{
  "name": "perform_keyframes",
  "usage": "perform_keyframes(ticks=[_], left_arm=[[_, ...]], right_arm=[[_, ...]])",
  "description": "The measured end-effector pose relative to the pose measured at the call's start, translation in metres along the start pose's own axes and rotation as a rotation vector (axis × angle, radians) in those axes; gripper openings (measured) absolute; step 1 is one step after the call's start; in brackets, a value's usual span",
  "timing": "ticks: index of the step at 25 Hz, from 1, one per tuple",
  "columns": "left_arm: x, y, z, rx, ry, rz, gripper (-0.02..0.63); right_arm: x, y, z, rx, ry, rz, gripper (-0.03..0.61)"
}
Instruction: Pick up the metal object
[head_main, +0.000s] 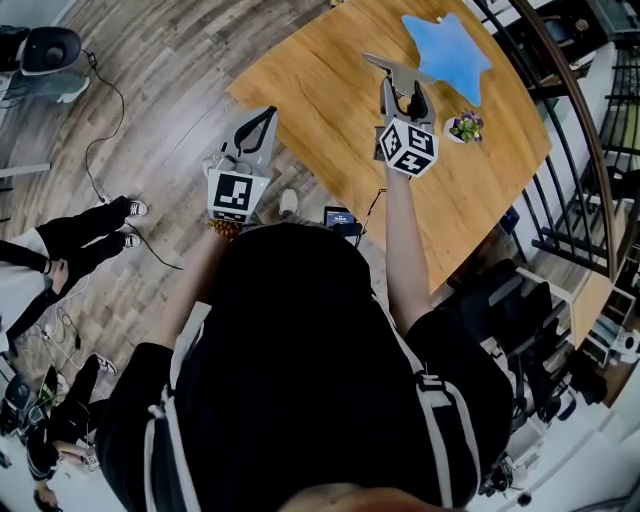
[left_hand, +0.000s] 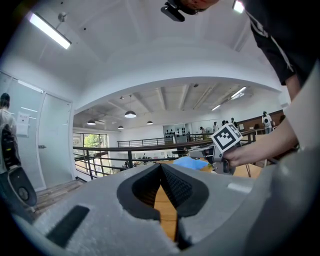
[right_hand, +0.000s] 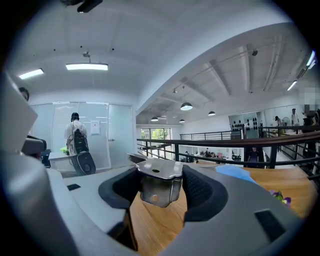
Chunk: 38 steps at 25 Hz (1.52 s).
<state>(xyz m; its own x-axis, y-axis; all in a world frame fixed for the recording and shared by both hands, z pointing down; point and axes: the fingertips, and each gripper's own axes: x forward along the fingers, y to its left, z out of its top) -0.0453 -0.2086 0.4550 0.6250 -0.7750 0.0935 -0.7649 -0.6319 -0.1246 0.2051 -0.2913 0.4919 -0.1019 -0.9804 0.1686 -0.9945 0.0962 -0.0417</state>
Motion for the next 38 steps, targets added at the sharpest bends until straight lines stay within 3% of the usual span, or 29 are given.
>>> perform_keyframes(ticks=[14, 22, 38], left_arm=[[0.019, -0.001, 0.022, 0.001, -0.055, -0.017, 0.011], [0.030, -0.005, 0.035, 0.006, -0.085, -0.030, 0.011], [0.028, -0.018, 0.051, -0.015, -0.127, -0.023, 0.011]], right_arm=[[-0.034, 0.032, 0.079, -0.056, -0.161, 0.055, 0.259], [-0.052, 0.049, 0.092, -0.064, -0.184, 0.088, 0.259], [-0.086, 0.087, 0.078, -0.066, -0.185, 0.119, 0.259]])
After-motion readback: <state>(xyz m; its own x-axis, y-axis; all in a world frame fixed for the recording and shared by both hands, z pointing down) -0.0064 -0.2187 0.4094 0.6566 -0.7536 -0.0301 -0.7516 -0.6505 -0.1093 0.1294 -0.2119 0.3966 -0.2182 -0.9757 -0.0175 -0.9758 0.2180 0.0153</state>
